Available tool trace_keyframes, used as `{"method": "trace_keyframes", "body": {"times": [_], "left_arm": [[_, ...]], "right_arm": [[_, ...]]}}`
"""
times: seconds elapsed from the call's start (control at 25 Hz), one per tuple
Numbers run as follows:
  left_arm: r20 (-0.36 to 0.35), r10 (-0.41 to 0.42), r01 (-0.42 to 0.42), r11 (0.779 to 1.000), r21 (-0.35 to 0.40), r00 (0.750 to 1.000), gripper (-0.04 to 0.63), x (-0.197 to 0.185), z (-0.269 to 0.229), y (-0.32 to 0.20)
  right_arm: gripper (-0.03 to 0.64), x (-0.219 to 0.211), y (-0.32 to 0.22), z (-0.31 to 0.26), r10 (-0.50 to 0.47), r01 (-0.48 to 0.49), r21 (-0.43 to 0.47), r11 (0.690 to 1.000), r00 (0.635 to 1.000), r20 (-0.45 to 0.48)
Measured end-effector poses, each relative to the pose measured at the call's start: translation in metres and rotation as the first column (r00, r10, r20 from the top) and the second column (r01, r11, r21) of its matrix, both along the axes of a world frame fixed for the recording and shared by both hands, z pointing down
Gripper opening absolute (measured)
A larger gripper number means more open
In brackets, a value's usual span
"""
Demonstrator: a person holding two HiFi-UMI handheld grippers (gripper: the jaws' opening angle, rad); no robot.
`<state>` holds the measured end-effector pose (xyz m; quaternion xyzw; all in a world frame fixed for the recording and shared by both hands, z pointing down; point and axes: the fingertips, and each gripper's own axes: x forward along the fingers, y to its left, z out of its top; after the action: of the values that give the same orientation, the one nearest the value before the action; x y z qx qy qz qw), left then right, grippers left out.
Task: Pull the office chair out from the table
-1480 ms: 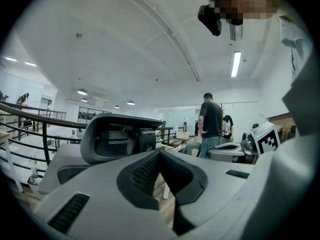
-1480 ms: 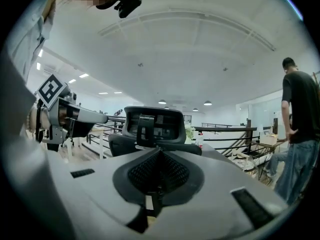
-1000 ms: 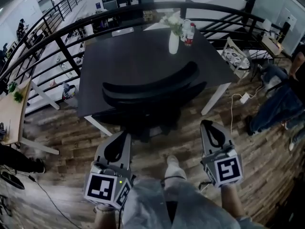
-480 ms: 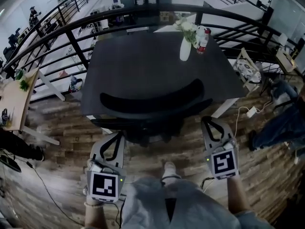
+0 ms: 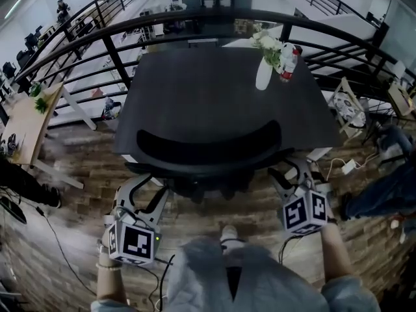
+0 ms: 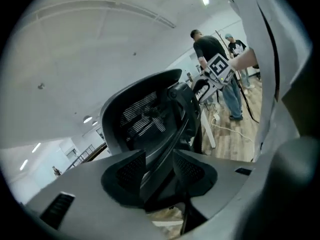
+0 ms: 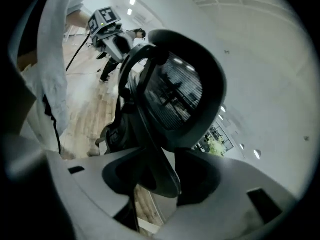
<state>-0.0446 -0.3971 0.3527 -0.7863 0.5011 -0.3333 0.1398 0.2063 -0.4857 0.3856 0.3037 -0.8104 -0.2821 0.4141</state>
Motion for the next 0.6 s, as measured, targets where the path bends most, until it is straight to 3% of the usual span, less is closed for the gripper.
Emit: {"method": "trace_keyframes", "body": {"times": [0.2,0.36,0.48,0.6], "left_arm": [[0.050,0.044,-0.042,0.998,-0.038,0.998,0.228,0.001,0.008,-0.001],[0.178,0.038,-0.030,0.998,-0.048,0.983,0.229,-0.012,0.015,-0.003],[0.320,0.047,-0.030,0.998,-0.057,0.946,0.234,-0.021,0.025,-0.010],[0.455,0.059,-0.027,0.997,-0.076,0.889,0.247,-0.031,0.041,-0.018]], "right_arm": [[0.193,-0.003,-0.007,0.021,-0.142,0.140,-0.027,0.990,0.968,-0.208],[0.196,-0.006,-0.011,0.033,-0.187,0.181,-0.047,0.982,0.938,-0.293],[0.196,-0.004,-0.016,0.036,-0.197,0.193,-0.048,0.980,0.921,-0.336],[0.194,-0.005,-0.019,0.040,-0.208,0.203,-0.050,0.978,0.911,-0.356]]}}
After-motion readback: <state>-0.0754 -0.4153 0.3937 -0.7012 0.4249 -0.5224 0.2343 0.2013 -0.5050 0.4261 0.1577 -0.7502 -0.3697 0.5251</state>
